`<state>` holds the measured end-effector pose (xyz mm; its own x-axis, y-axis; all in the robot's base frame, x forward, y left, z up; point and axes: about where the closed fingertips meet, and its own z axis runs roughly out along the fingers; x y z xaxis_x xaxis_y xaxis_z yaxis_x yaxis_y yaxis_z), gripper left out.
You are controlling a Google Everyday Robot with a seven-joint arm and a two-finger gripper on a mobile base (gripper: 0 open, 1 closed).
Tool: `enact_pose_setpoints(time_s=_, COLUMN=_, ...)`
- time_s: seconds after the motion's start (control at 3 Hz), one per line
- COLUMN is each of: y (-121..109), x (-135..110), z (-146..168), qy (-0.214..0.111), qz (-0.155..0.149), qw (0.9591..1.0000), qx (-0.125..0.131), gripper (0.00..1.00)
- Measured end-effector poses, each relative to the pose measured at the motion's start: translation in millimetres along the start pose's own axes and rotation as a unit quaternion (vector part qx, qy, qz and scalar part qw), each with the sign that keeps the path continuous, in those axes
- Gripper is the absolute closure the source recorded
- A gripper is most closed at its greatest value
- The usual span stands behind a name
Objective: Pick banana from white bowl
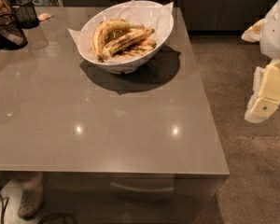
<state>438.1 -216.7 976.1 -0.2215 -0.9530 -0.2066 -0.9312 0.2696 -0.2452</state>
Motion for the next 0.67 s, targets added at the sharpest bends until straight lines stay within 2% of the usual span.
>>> enact_pose_setpoints(time_s=0.33, y=0.0, x=0.0, z=0.0, qy=0.000, qz=0.000, qw=1.0000, qx=0.000, gripper=0.00)
enact_pose_setpoints(time_s=0.67, y=-10.0, x=-15.6, z=-3.6, qy=-0.017, qz=-0.011, qw=0.9998, qx=0.007, gripper=0.00)
